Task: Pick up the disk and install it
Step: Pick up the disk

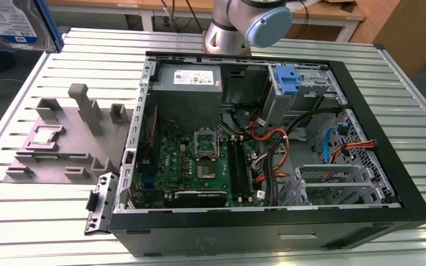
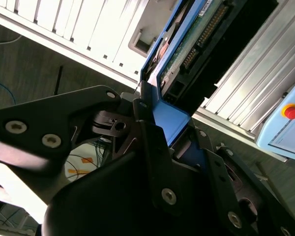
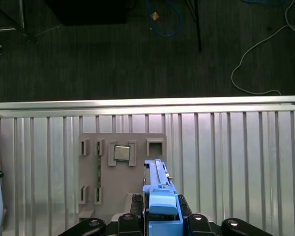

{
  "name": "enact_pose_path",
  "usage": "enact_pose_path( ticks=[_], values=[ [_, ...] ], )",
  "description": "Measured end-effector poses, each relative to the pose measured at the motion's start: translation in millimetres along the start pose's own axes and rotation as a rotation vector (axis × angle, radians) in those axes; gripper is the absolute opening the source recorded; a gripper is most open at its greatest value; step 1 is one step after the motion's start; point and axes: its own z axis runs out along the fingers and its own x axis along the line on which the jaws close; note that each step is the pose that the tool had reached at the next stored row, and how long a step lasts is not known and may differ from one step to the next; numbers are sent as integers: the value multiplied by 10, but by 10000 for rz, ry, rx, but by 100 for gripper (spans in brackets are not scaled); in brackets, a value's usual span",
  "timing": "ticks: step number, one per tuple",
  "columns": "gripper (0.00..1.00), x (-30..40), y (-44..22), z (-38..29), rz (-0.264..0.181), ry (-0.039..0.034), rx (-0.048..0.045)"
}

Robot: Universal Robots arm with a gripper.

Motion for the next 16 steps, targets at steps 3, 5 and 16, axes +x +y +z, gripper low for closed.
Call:
enact_pose_path(
  ticks=[3,5,16],
  values=[
    [37,19,-1,0,0,0,0],
    [37,30,-1,-1,0,0,0],
    [37,36,-1,-57,0,0,0]
  ],
)
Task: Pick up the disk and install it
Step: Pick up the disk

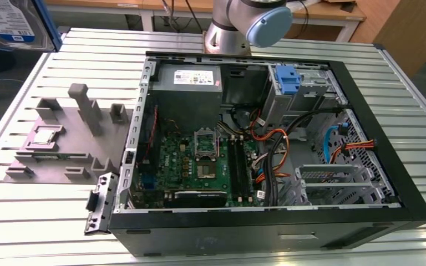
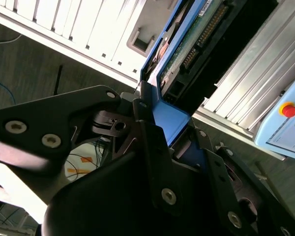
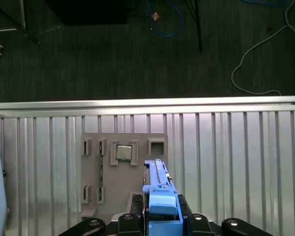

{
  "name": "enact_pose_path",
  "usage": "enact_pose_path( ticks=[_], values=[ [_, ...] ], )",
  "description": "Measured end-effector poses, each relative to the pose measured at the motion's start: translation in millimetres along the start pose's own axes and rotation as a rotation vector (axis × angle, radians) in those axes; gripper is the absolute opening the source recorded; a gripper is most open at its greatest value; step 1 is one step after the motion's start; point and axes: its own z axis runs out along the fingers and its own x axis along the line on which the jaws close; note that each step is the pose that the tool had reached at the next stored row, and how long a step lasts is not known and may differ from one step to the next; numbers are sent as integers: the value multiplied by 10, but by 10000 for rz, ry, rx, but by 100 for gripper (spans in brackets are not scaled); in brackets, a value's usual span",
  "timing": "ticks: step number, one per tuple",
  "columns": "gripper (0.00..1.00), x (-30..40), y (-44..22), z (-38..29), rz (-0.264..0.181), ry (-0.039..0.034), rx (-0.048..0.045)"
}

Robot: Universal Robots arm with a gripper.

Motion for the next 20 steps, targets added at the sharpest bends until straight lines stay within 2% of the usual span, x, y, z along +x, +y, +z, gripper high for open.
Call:
enact_pose_path(
  ticks=[8,14,20],
  values=[
    [37,-2,1,-108,-1,-1,1],
    [37,7,1,-111,-2,0,0],
    [37,69,-2,-112,0,-1,1]
  ],
)
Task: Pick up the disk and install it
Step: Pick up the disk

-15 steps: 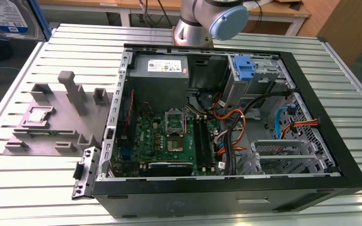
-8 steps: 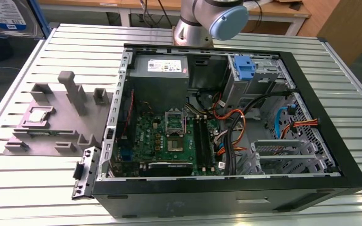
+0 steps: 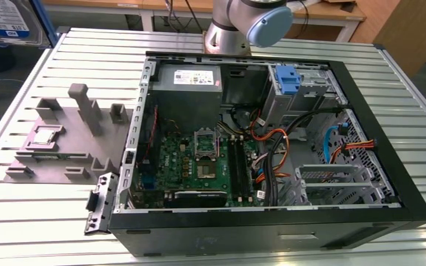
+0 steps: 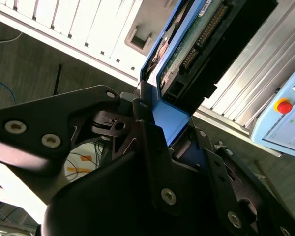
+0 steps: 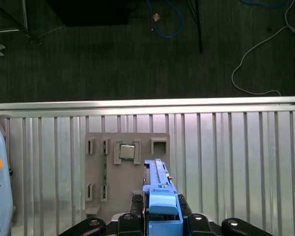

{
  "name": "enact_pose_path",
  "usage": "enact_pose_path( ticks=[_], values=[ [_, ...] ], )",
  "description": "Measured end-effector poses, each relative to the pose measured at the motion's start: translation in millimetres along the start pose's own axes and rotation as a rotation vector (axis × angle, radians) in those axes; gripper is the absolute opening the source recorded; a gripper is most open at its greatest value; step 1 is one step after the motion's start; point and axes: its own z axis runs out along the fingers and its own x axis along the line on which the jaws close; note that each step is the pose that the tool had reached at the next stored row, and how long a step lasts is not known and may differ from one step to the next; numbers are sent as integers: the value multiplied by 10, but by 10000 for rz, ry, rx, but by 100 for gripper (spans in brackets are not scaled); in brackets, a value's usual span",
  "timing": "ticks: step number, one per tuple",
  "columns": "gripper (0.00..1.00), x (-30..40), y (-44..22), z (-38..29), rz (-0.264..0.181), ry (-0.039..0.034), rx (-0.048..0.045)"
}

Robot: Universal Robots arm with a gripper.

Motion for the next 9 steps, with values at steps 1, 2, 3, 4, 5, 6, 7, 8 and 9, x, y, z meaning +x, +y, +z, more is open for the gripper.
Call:
enact_pose_path(
  ticks=[1,2,3,4,5,6,7,8,9],
  values=[
    [37,12,-1,-1,0,0,-1],
    [37,24,-1,-1,0,1,-1],
    [37,32,-2,-1,0,0,-1],
    [37,38,-4,-1,0,0,0],
    [37,41,-8,-1,0,0,0],
    [37,44,-15,-1,0,0,1],
    [37,46,-24,-1,0,0,0],
    [37,48,-34,-2,-1,0,0],
    [37,49,-43,-2,0,0,-1]
  ],
)
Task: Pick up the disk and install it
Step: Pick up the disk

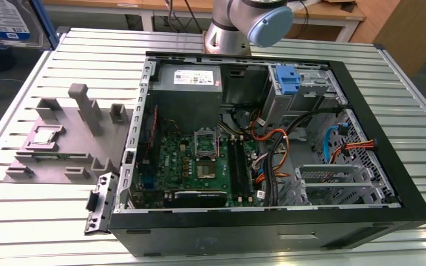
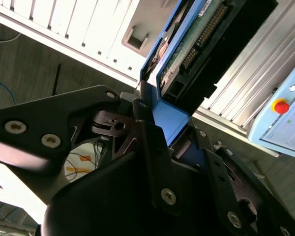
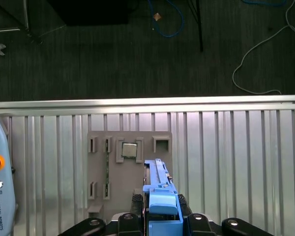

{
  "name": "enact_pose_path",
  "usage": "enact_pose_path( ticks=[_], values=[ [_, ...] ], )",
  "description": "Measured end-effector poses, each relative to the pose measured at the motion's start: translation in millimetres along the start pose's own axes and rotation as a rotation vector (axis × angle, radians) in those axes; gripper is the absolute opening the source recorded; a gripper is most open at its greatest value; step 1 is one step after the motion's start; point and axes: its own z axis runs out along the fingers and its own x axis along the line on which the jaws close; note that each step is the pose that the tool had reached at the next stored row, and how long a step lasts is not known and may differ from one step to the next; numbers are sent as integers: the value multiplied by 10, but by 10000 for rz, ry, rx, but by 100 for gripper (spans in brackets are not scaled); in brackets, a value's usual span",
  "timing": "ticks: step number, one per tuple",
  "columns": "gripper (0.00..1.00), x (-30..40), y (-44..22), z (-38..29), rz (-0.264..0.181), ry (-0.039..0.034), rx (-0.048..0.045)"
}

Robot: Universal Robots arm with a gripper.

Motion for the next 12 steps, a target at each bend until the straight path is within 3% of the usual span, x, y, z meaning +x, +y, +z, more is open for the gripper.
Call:
enact_pose_path(
  ticks=[7,12],
  values=[
    [37,16,-64,-1,0,0,0],
    [37,66,-106,-2,1,0,0]
  ],
)
